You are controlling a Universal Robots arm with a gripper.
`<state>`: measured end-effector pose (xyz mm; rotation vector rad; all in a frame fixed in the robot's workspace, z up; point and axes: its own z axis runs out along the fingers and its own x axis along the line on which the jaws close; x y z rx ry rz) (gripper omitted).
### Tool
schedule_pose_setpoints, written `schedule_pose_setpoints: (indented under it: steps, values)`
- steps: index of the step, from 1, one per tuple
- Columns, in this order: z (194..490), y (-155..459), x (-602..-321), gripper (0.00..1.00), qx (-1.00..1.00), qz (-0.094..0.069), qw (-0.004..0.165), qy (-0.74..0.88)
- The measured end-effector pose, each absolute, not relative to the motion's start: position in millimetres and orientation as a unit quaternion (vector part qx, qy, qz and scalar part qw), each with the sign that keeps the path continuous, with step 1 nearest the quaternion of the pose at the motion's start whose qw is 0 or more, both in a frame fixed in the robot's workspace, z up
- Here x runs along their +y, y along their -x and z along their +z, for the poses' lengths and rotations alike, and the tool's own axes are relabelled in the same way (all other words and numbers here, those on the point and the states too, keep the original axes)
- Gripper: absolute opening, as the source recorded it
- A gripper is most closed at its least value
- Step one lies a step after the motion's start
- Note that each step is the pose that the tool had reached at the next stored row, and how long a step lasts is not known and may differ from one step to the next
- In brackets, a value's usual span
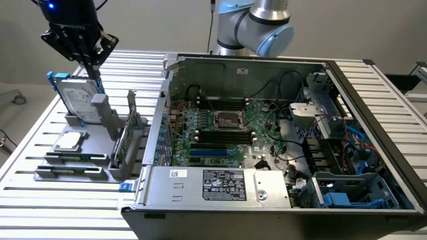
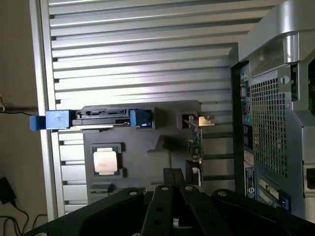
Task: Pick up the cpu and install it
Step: 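Reach for the cpu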
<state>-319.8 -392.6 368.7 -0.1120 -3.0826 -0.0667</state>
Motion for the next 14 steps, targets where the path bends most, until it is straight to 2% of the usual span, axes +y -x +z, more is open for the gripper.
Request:
schedule_pose_setpoints:
  steps: [14]
  values:
    - [354,384,-391,0.11,-0.999,-0.021,0.028,0.036]
